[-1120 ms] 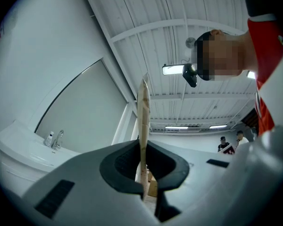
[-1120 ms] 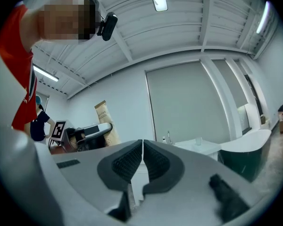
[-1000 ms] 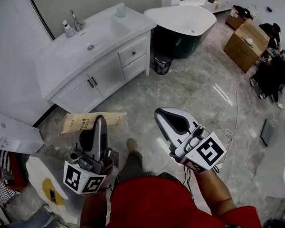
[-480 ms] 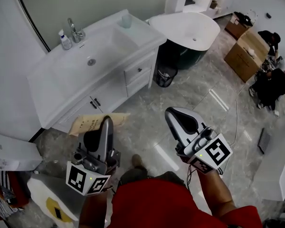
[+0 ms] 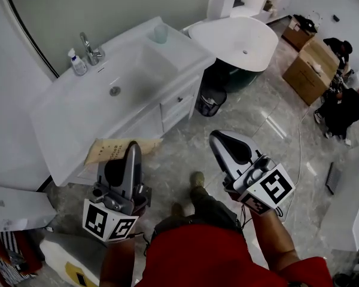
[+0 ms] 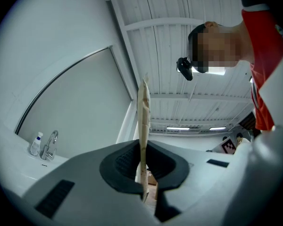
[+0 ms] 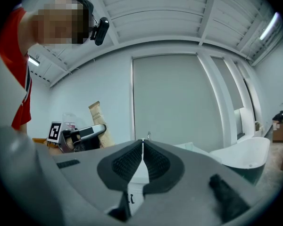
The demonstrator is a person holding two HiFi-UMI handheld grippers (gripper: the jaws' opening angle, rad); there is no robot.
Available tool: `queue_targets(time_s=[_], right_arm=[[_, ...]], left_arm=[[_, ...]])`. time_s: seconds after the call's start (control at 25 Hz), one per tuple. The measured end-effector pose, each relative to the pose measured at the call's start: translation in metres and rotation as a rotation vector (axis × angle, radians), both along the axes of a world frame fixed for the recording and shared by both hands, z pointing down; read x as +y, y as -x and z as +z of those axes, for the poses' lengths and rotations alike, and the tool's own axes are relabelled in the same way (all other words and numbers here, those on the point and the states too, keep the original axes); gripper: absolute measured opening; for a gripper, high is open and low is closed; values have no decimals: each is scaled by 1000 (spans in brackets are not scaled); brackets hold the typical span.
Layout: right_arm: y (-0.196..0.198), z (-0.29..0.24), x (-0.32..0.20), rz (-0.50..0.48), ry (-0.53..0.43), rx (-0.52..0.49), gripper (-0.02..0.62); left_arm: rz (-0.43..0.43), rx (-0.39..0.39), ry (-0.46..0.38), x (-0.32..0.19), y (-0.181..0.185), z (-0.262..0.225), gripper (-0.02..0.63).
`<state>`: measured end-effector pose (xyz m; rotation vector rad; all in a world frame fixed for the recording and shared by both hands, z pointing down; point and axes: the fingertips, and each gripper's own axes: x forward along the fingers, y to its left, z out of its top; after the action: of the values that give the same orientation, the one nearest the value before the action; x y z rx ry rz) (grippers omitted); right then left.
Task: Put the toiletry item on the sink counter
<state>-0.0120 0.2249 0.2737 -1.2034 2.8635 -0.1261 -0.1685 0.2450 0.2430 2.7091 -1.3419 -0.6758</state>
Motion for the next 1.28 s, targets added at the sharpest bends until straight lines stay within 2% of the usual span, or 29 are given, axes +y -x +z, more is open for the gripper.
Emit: queue_targets(time_s=[0.32,0.48,0.68,1.0,1.28], right_arm=[[4,0,-70,-28,-31,-20,29],[-5,-3,-117,-51,-48,-32,29],[-26,3,-183,-67,-54,24,29],[-47,-3,-295,-146,-68,6,29],[-56,4,-352,-140,-58,35,29]], left_arm=[[-19,17,-3,-71,2,1,35],[-37,26,-2,-119,-7,-2,35],[-69,19,1,-186,-26,-9,35],[-146,-5,6,-291,-51,-14,35],[-187,-7,18,-346,-52,-12,35]])
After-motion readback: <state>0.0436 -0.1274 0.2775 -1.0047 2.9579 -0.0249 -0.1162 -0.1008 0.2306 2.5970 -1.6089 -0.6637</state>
